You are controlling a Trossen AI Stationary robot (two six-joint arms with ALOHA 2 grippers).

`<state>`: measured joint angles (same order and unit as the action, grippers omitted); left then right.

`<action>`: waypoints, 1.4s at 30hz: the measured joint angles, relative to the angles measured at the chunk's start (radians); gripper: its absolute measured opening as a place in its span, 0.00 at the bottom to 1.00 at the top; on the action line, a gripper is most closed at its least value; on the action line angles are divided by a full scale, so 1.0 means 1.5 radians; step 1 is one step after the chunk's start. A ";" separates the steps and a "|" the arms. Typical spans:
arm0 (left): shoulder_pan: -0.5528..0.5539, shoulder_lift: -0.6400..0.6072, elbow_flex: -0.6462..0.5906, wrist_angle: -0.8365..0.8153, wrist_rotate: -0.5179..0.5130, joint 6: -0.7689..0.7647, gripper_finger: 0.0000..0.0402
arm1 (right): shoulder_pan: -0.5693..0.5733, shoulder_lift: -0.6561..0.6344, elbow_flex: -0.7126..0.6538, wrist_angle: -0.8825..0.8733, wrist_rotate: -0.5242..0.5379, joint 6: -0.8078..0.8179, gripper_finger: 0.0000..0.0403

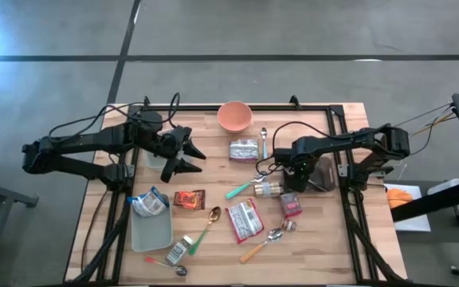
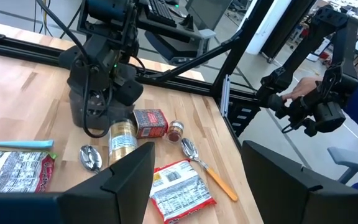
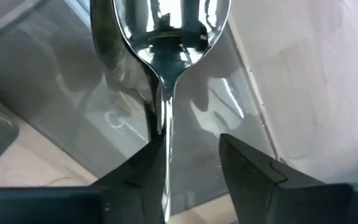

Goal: Pick & Place Food Item
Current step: Put the orange seasoning pack into the top gray bin

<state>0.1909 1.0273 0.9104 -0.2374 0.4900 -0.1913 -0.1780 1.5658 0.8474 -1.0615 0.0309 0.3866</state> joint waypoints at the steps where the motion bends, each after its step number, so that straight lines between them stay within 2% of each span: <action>1: 0.000 0.000 0.000 -0.002 0.000 0.000 0.61 | 0.000 0.000 0.000 0.000 -0.001 0.000 0.40; 7: 0.000 0.000 0.000 -0.002 0.000 -0.013 0.61 | 0.001 -0.005 0.005 -0.005 -0.001 0.002 0.46; 15: 0.000 0.000 0.000 -0.002 0.000 -0.015 0.61 | 0.001 -0.041 0.068 -0.060 0.037 0.030 0.47; 19: 0.000 0.000 0.000 -0.011 0.000 -0.018 0.61 | 0.001 -0.080 0.109 -0.091 0.049 0.086 0.47; 25: 0.000 0.000 0.000 -0.055 -0.003 -0.017 0.61 | 0.025 -0.164 0.142 -0.097 0.046 0.229 0.47; 29: 0.000 0.000 0.000 -0.083 -0.028 -0.013 0.61 | 0.081 -0.219 0.146 -0.098 0.039 0.354 0.47; 33: 0.000 -0.001 -0.015 -0.087 -0.048 -0.010 0.61 | 0.171 -0.255 0.134 -0.095 0.014 0.508 0.47; 38: 0.000 -0.001 -0.044 -0.085 -0.050 0.006 0.61 | 0.314 -0.248 0.121 -0.083 0.016 0.691 0.47; 42: 0.000 -0.001 -0.058 -0.082 -0.053 0.014 0.61 | 0.408 -0.211 0.125 -0.054 0.070 0.824 0.47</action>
<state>0.1913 1.0264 0.8238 -0.3599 0.4107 -0.1708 0.4338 1.2491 1.0351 -1.1425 0.1359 1.6221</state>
